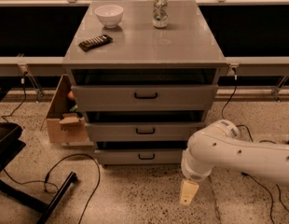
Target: Open bottom drawer
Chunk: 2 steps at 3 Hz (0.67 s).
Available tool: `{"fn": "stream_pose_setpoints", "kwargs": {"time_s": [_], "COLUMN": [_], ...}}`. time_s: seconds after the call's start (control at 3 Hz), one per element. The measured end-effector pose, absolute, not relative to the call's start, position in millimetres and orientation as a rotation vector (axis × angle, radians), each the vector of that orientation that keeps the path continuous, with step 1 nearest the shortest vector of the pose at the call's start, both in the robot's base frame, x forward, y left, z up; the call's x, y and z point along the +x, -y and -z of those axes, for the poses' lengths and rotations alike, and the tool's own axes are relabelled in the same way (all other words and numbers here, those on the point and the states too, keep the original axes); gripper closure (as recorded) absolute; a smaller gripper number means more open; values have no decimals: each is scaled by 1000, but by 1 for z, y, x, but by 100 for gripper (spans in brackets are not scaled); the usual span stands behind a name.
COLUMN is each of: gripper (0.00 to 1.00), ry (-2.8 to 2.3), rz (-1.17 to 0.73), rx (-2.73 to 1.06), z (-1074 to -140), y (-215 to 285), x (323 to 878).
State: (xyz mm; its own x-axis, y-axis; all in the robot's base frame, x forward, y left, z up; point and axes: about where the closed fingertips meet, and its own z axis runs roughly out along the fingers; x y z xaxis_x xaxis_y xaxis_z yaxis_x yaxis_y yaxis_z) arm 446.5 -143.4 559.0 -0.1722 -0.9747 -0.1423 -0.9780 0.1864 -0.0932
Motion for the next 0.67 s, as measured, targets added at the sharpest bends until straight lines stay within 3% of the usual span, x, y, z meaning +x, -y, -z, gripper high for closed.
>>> {"fn": "stream_pose_setpoints", "kwargs": {"time_s": [0.67], "gripper": [0], "ry": [-2190], "rz": [31], "rx": [-1847], "z": [-425], "y": [134], "x": [524]}}
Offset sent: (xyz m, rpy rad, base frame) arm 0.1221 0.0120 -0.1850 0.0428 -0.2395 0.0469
